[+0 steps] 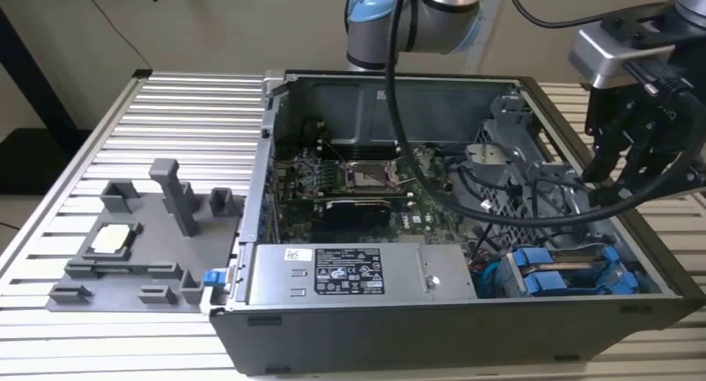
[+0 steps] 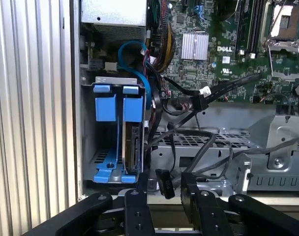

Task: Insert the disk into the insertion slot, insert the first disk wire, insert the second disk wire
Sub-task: 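Insert the first disk wire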

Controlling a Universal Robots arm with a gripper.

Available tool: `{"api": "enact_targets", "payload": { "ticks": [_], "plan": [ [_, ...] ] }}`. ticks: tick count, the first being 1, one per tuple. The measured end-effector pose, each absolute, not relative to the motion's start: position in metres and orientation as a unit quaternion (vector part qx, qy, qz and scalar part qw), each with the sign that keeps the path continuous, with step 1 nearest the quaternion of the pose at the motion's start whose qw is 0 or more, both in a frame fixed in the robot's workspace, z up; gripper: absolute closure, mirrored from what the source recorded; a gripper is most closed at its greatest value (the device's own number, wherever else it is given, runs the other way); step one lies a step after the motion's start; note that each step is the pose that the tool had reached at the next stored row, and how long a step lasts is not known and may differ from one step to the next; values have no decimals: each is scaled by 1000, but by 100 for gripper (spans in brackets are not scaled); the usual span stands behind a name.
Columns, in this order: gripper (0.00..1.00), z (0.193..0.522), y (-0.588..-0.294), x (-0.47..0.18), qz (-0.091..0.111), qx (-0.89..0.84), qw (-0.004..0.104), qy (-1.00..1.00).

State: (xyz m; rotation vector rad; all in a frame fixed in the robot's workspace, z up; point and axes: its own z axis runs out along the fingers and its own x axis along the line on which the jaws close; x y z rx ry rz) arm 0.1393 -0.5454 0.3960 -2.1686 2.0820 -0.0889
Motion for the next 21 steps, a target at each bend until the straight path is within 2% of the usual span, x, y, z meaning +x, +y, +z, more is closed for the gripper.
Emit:
{"api": "enact_targets", "payload": {
  "ticks": [4,11,21],
  "plan": [
    [59,394,-544,134,-43,-721,65,689],
    [59,390,-542,130,-62,-726,77,680],
    [59,389,-542,128,-65,-727,77,679]
  ]
}}
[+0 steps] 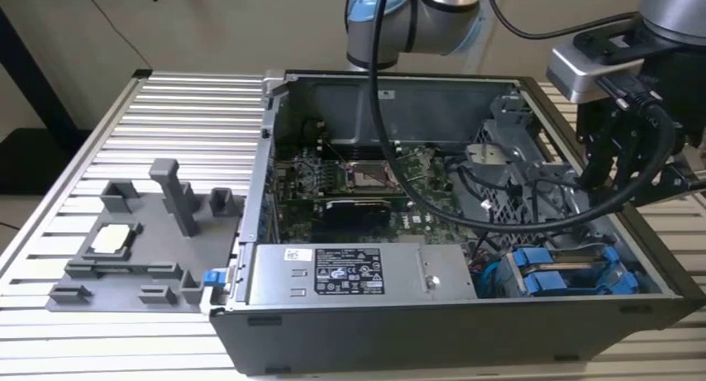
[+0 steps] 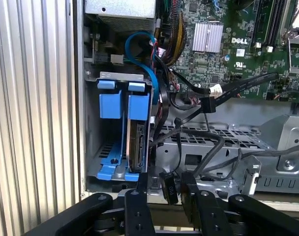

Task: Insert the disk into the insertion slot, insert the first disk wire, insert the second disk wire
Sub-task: 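Insert the first disk wire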

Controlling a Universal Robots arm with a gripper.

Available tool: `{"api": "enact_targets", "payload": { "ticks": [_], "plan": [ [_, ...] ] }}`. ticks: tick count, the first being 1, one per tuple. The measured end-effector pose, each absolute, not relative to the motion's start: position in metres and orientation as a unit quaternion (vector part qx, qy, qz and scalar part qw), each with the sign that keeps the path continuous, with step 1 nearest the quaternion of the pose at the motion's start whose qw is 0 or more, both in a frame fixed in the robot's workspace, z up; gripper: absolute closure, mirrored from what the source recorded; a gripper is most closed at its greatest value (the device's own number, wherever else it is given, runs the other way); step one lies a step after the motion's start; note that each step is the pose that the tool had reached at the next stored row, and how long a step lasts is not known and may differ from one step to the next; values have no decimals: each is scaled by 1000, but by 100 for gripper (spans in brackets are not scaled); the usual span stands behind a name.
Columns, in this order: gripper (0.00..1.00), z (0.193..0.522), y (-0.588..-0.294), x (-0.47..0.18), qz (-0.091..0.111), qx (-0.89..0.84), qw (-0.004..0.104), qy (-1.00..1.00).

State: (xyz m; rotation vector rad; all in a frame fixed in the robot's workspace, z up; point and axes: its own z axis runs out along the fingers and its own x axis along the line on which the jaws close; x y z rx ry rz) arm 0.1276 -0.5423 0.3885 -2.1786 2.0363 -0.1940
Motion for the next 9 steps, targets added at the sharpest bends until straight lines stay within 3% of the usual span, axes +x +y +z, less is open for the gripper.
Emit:
{"api": "enact_targets", "payload": {
  "ticks": [3,5,9],
  "plan": [
    [68,389,-542,128,-65,-727,77,679],
    [80,389,-542,128,-65,-727,77,679],
    [81,389,-542,128,-65,-727,77,679]
  ]
}}
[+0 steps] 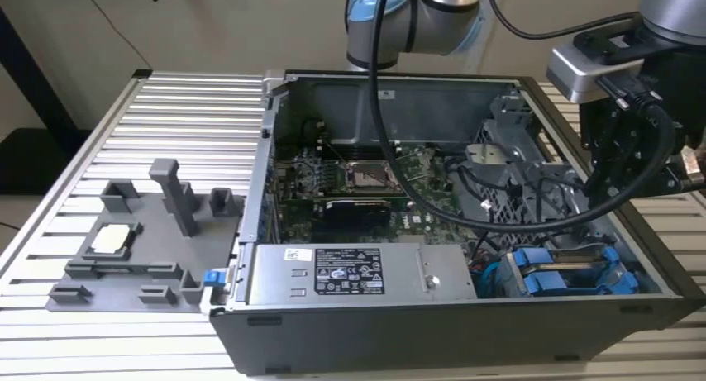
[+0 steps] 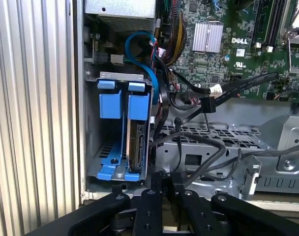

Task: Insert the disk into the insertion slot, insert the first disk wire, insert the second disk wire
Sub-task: 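Insert the first disk wire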

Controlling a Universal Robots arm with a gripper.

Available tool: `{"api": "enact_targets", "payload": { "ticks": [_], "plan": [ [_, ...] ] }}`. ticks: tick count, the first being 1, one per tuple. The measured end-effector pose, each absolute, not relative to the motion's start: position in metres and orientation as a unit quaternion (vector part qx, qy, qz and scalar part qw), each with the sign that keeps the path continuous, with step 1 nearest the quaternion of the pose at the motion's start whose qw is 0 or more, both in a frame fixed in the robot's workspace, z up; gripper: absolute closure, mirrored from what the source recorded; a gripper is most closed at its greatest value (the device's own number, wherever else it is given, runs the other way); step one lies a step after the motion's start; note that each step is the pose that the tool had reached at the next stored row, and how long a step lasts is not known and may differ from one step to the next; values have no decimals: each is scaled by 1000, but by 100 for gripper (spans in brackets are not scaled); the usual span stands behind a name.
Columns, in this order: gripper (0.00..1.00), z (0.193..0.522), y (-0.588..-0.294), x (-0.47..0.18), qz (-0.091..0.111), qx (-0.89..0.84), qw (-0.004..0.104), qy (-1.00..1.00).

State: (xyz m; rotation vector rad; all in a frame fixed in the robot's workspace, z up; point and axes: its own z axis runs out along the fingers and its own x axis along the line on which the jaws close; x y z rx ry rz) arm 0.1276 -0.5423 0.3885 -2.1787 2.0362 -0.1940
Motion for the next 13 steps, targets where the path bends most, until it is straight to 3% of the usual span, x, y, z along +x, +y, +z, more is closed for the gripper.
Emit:
{"api": "enact_targets", "payload": {
  "ticks": [13],
  "plan": [
    [81,388,-547,128,-59,-727,71,680]
  ]
}}
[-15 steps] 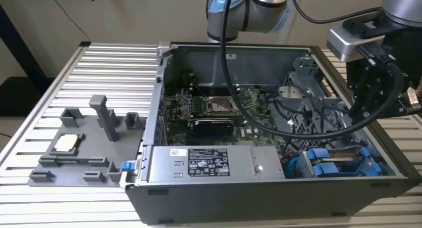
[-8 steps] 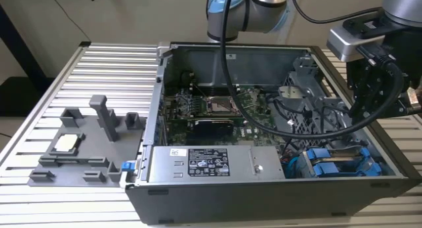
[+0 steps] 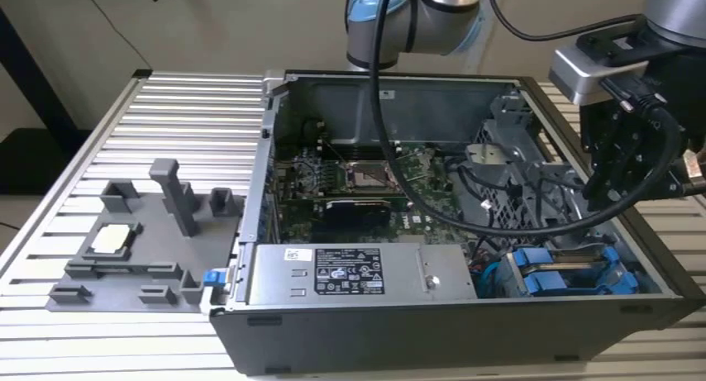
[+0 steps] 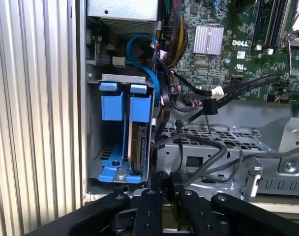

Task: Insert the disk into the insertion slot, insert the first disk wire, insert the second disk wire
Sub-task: 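Insert the first disk wire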

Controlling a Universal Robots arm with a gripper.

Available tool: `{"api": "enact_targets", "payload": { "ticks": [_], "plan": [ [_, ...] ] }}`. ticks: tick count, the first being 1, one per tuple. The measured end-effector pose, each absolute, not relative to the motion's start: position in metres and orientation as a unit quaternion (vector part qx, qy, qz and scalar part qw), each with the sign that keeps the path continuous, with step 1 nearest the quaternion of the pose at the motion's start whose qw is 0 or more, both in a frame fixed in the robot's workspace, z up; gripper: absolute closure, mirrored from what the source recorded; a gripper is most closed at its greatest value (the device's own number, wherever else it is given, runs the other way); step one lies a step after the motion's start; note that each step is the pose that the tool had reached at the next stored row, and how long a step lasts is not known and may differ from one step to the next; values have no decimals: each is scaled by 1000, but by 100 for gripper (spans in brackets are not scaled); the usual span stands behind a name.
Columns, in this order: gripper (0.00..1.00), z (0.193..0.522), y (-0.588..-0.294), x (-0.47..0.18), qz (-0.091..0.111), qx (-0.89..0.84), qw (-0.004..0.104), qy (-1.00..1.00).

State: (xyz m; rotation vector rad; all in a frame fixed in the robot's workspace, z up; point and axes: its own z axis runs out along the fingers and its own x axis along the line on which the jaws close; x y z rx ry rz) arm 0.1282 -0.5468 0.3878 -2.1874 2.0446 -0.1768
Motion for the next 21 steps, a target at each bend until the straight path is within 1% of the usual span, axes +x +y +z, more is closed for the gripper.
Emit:
{"api": "enact_targets", "payload": {
  "ticks": [5,8,12,14,17,21],
  "plan": [
    [81,386,-562,128,-55,-728,68,680],
    [81,383,-563,128,-54,-728,66,681],
    [81,382,-563,133,-42,-728,55,682],
    [81,381,-563,136,-37,-729,52,682],
    [81,379,-563,139,-33,-728,52,683],
    [81,377,-563,140,-28,-726,56,685]
  ]
}}
